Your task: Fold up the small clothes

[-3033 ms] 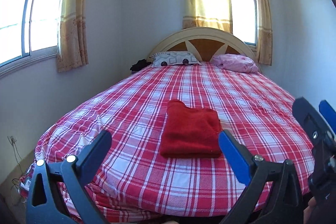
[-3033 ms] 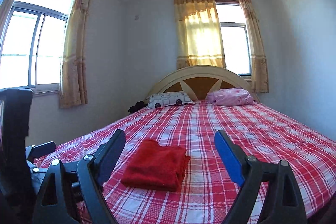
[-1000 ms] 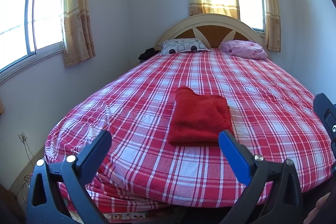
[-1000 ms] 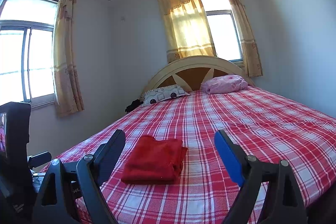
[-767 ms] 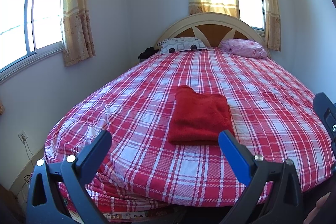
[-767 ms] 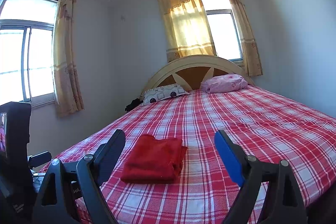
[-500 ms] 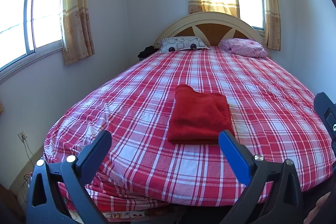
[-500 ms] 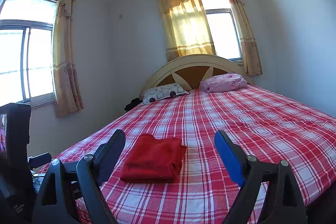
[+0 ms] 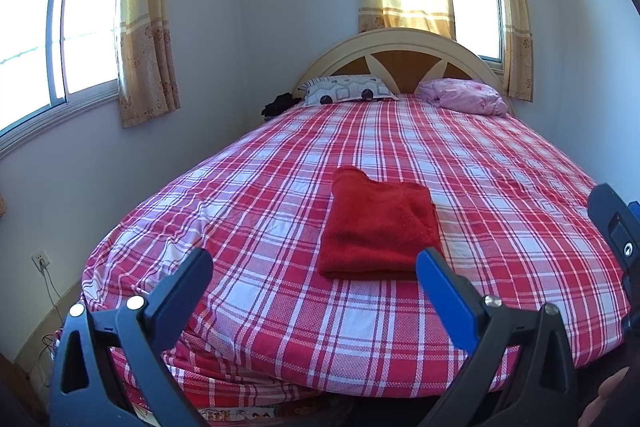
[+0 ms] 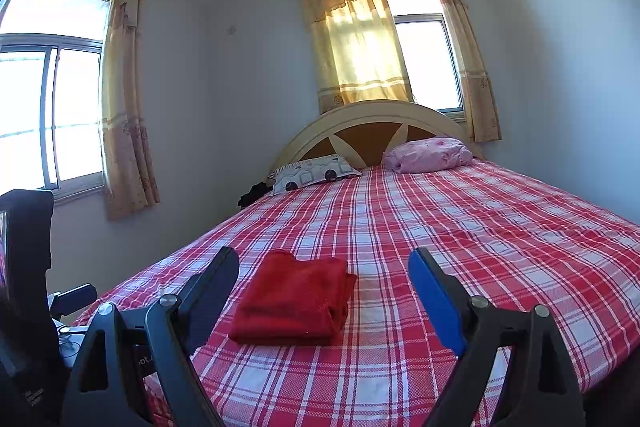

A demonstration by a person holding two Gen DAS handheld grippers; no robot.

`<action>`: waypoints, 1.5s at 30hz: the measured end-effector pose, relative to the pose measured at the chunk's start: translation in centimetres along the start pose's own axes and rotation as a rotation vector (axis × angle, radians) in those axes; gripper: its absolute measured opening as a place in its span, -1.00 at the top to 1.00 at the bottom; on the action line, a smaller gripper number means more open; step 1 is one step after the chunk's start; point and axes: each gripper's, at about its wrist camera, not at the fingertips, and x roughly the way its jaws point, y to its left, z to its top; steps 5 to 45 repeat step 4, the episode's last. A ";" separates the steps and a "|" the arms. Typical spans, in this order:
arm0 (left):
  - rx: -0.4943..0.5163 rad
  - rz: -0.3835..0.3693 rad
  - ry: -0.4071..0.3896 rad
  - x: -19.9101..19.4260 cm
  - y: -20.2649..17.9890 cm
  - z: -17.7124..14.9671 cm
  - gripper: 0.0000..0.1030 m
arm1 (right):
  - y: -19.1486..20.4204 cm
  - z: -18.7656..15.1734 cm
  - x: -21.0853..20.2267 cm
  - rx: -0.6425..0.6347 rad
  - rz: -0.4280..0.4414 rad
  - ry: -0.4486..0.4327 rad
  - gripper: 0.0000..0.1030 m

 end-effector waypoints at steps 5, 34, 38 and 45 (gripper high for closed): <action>0.001 -0.004 0.014 0.3 0.0 0.0 -1.00 | -0.1 0.0 0.0 0.001 -0.003 0.000 -0.69; 0.001 -0.004 0.014 0.3 0.0 0.0 -1.00 | -0.1 0.0 0.0 0.001 -0.003 0.000 -0.69; 0.001 -0.004 0.014 0.3 0.0 0.0 -1.00 | -0.1 0.0 0.0 0.001 -0.003 0.000 -0.69; 0.001 -0.004 0.014 0.3 0.0 0.0 -1.00 | -0.1 0.0 0.0 0.001 -0.003 0.000 -0.69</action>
